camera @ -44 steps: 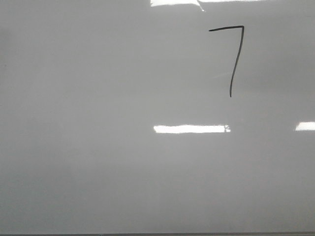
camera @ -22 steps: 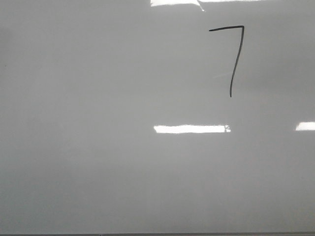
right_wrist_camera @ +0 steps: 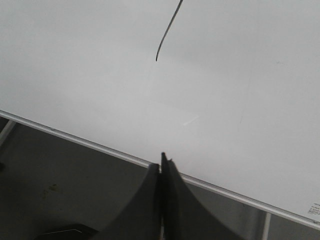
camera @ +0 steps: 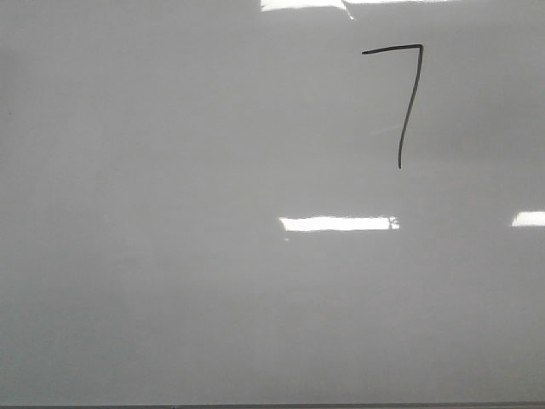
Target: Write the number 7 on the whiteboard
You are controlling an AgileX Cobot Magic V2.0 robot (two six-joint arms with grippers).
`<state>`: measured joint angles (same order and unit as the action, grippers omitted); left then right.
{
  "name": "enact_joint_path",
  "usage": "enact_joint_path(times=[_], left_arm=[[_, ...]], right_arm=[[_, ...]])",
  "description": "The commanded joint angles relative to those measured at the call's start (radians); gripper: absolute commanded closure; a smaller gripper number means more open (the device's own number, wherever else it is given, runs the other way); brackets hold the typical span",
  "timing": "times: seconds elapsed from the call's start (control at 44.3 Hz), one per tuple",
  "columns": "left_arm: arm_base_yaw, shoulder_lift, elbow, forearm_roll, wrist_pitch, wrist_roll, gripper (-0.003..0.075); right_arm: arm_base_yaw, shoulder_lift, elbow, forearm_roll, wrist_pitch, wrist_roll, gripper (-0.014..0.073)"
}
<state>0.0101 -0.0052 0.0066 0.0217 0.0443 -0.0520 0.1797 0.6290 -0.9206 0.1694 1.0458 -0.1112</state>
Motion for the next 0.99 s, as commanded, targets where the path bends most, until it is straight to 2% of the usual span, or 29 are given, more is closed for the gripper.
enact_joint_path(times=[0.0,0.226,0.339,0.429,0.587,0.722,0.971], left_arm=[[0.002,-0.016,0.004,-0.008,-0.088,-0.002,0.0741],[0.002,-0.016,0.004,-0.008,-0.088,-0.002,0.0741],[0.003,-0.016,0.004,-0.008,-0.088,-0.002,0.0741],[0.003,-0.016,0.004,-0.008,-0.088,-0.002,0.0741],[0.003,-0.016,0.004,-0.008,-0.088,-0.002,0.0741],[0.003,-0.016,0.004,-0.008,-0.088,-0.002,0.0741],[0.003,-0.016,0.004,-0.008,-0.088,-0.002,0.0741]], right_arm=[[-0.005,0.000,-0.025,0.000,-0.059,0.000,0.0662],[-0.001,-0.004,-0.024,0.000,-0.063,0.000,0.0662],[-0.003,-0.074,0.011,-0.006,-0.087,-0.017,0.0662],[-0.011,-0.170,0.089,-0.021,-0.203,-0.035,0.0662],[-0.082,-0.361,0.328,-0.025,-0.563,-0.035,0.0662],[-0.143,-0.494,0.547,-0.025,-0.788,-0.034,0.0662],[-0.204,-0.628,0.833,-0.023,-1.022,-0.033,0.0662]])
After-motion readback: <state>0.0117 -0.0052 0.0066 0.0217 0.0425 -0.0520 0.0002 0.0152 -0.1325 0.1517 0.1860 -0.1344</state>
